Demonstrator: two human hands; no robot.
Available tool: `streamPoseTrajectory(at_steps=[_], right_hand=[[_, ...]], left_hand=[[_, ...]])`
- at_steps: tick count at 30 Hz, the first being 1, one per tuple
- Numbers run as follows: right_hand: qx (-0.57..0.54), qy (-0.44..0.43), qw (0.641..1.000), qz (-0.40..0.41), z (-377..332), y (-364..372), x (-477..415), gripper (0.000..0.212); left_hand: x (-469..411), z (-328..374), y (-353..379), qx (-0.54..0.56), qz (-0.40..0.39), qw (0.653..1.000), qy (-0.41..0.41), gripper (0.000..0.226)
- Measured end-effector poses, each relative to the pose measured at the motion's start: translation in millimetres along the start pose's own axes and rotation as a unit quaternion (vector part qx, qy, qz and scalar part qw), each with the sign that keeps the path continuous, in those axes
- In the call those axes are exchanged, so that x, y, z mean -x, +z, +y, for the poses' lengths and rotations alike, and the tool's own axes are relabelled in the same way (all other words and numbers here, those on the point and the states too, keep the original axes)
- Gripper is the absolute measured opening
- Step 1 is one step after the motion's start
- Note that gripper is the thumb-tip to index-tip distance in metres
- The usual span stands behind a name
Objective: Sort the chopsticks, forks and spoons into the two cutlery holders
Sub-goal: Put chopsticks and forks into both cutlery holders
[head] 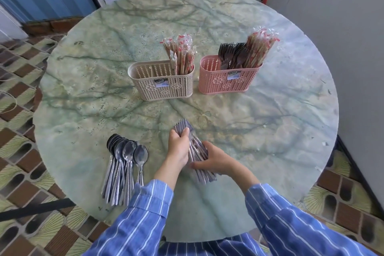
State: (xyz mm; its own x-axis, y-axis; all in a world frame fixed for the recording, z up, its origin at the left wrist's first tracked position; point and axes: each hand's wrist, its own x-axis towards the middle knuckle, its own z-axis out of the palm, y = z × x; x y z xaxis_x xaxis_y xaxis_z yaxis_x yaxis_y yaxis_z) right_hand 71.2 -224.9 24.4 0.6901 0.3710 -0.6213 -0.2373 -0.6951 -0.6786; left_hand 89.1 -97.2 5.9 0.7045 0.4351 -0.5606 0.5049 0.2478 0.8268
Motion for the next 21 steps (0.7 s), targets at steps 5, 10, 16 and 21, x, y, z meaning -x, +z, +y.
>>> streamPoseTrajectory(at_steps=[5, 10, 16, 21], right_hand=[[0.064, -0.026, 0.997, 0.016, -12.6, -15.6, 1.4, 0.039], [-0.089, -0.046, 0.993, -0.056, -12.4, -23.3, 7.3, 0.026], [-0.283, -0.003, 0.938, -0.201, -10.2, -35.3, 15.2, 0.036], [-0.306, 0.008, 0.913, -0.269, -9.0, -35.7, 19.7, 0.031]], left_hand=[[5.6, 11.1, 4.6, 0.018, 0.016, 1.000, -0.006, 0.017], [12.1, 17.2, 2.3, 0.079, -0.036, 0.996, -0.011, 0.030], [22.6, 29.2, -5.3, 0.280, -0.201, 0.932, -0.108, 0.031], [26.4, 31.2, -5.0, 0.204, -0.202, 0.952, -0.107, 0.027]])
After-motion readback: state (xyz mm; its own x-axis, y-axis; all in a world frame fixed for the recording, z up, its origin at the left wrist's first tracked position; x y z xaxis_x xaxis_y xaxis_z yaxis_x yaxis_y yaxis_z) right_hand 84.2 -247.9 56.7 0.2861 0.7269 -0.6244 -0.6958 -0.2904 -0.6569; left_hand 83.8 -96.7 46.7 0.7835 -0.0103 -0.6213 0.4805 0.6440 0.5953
